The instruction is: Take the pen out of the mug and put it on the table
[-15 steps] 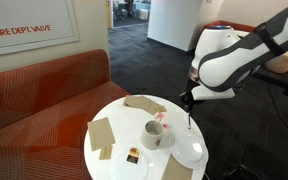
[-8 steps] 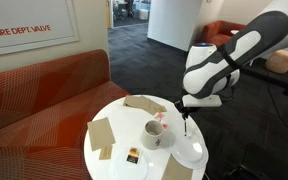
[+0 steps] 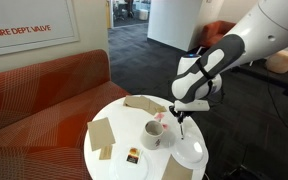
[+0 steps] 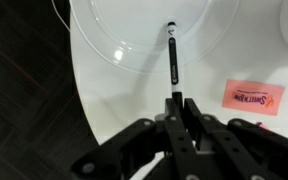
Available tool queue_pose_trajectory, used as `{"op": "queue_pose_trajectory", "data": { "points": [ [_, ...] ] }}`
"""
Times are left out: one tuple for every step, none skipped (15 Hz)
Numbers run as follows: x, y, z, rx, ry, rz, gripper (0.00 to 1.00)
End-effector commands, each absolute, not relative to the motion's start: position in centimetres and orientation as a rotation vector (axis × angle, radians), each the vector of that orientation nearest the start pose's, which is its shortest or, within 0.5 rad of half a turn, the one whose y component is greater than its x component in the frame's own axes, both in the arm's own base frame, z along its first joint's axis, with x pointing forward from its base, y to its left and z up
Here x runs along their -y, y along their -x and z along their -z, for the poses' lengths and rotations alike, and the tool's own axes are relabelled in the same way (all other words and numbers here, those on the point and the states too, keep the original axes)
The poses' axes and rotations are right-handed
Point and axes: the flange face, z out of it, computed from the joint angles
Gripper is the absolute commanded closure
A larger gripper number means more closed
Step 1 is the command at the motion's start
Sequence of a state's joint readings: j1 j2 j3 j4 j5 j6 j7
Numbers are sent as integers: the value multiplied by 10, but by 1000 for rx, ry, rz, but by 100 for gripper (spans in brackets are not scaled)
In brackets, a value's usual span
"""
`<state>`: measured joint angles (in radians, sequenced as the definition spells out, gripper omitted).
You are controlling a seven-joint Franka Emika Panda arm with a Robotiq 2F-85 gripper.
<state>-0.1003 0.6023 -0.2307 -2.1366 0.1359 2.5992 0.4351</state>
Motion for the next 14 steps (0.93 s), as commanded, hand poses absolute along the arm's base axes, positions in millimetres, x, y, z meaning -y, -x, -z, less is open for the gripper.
{"op": "queue_pose_trajectory", "data": {
  "points": [
    [198,-527,-107,-1336,2868,-252,97],
    [201,-528,-108,-1333,2848,-264,97],
    [204,-530,-111,-1329,2831,-269,97],
    [208,-531,-114,-1336,2819,-272,97],
    [213,-533,-119,-1338,2806,-264,97],
    [217,-535,-124,-1339,2798,-255,97],
    [222,-538,-129,-1349,2795,-237,97],
    [225,-541,-133,-1358,2792,-226,97],
    [230,-544,-135,-1366,2791,-213,97],
    [232,-548,-136,-1365,2789,-212,97],
    [233,-551,-137,-1367,2788,-223,97],
    [234,-553,-137,-1369,2789,-228,97],
    [234,-556,-136,-1367,2789,-237,97],
    [233,-559,-134,-1368,2794,-244,97]
  ]
}}
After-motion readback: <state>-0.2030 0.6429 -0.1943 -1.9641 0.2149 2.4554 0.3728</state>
